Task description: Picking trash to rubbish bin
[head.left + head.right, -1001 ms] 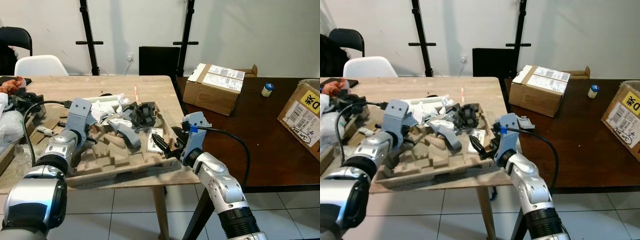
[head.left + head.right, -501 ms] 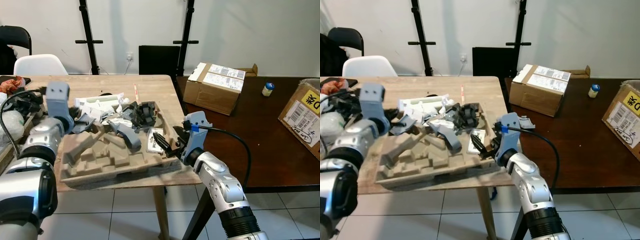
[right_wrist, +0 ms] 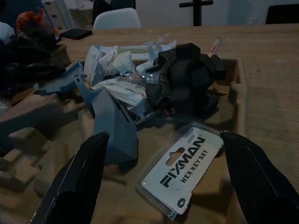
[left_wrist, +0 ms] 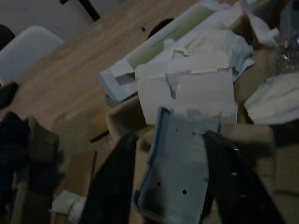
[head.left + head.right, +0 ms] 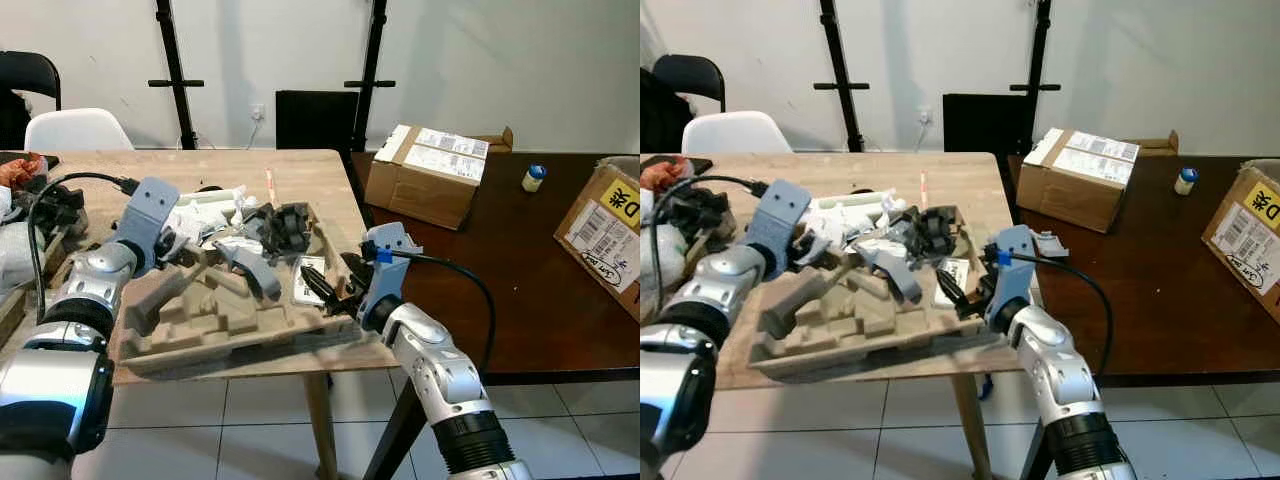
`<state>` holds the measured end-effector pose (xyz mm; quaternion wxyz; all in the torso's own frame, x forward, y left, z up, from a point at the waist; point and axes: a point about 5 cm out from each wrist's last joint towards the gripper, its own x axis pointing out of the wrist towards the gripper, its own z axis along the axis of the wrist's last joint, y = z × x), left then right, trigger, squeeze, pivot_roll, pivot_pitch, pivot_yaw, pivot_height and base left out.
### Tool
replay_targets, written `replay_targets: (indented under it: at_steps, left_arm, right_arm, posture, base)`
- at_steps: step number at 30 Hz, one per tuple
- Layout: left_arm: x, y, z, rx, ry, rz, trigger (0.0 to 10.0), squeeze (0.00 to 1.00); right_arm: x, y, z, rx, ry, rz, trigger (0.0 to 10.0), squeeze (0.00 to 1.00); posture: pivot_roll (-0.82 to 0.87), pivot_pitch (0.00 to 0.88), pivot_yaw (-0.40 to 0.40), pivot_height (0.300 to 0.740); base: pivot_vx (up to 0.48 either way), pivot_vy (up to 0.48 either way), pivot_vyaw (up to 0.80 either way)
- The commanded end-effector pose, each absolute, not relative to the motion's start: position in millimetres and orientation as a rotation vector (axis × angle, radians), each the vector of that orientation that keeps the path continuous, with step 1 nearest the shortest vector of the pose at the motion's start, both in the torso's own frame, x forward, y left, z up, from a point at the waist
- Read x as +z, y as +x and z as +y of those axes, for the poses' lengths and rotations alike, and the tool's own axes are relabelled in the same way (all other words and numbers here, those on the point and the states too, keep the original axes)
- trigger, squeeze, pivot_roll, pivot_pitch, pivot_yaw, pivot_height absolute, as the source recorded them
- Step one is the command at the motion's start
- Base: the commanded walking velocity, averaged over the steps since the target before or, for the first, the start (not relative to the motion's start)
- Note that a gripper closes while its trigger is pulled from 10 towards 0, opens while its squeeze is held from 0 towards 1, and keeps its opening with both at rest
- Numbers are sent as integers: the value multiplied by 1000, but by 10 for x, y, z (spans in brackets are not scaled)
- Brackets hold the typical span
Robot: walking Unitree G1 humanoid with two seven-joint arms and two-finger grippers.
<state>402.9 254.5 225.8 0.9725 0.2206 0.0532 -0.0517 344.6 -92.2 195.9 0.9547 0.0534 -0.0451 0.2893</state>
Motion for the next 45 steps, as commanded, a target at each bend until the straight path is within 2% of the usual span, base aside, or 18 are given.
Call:
replay_targets:
  at_steps: [1, 4, 12, 13, 18, 24, 28, 29, 37, 38, 39, 40, 43, 44, 45]
  left_arm:
    - [2153, 4008, 2562, -95, 392, 131, 10000, 1000]
    - [2148, 4005, 2581, -66, 289, 116, 10000, 1000]
    - [2034, 3991, 2563, -67, 201, 156, 10000, 1000]
    - [2013, 3989, 2548, -76, 176, 162, 10000, 0]
    - [1951, 3984, 2517, -89, 198, 189, 10000, 0]
    - [1857, 3956, 2566, -39, 365, 255, 10000, 0]
    - [1844, 3950, 2587, -16, 395, 266, 10000, 0]
    - [1843, 3949, 2590, -13, 396, 267, 8314, 0]
    - [1834, 3947, 2587, -15, 397, 271, 8745, 0]
    - [1830, 3947, 2585, -17, 395, 273, 7569, 0]
    - [1825, 3946, 2583, -19, 391, 274, 4471, 0]
    - [1819, 3945, 2580, -21, 387, 275, 824, 0]
    - [1818, 3945, 2580, -21, 386, 275, 824, 0]
    - [1817, 3944, 2579, -22, 385, 276, 0, 0]
    - [1816, 3944, 2577, -25, 381, 275, 0, 0]
  right_arm:
    - [1943, 3424, -935, 586, 123, -91, 10000, 0]
    - [1933, 3413, -957, 580, 122, -88, 10000, 0]
    - [1935, 3409, -971, 578, 116, -87, 10000, 0]
    - [1937, 3408, -970, 578, 116, -86, 10000, 0]
    - [1939, 3396, -972, 581, 113, -84, 10000, 0]
    - [1940, 3370, -958, 606, 99, -77, 10000, 0]
    - [1948, 3329, -911, 662, 93, -77, 10000, 0]
    - [1951, 3293, -869, 708, 79, -75, 10000, 0]
    - [1933, 3110, -691, 909, -5, -60, 10000, 0]
    - [1924, 3070, -659, 949, -24, -55, 10000, 0]
    - [1913, 3035, -632, 984, -43, -50, 10000, 0]
    - [1901, 3002, -610, 1012, -65, -44, 10000, 0]
    - [1900, 3000, -609, 1013, -68, -43, 10000, 0]
    - [1898, 3001, -610, 1010, -70, -43, 10000, 0]
    - [1897, 3003, -616, 1005, -72, -42, 10000, 0]
  posture:
    - [25, 138, 22, 740]
    - [19, 142, 25, 740]
    - [10, 147, 24, 740]
    - [7, 149, 23, 740]
    - [-1, 153, 22, 740]
    - [-9, 154, 23, 740]
    - [-12, 151, 22, 740]
    - [-13, 150, 21, 740]
    - [-13, 144, 19, 740]
    - [-12, 143, 19, 740]
    - [-12, 142, 19, 740]
    - [-12, 142, 19, 740]
    - [-12, 142, 19, 740]
    - [-12, 141, 19, 740]
    - [-11, 142, 20, 740]
  base:
    - [0, 0, 0]
    - [0, 0, 0]
    - [0, 0, 0]
    - [0, 0, 0]
    - [0, 0, 0]
    - [0, 0, 0]
    - [0, 0, 0]
    - [0, 0, 0]
    - [0, 0, 0]
    - [0, 0, 0]
    - [0, 0, 0]
    - [0, 0, 0]
    - [0, 0, 0]
    - [0, 0, 0]
    - [0, 0, 0]
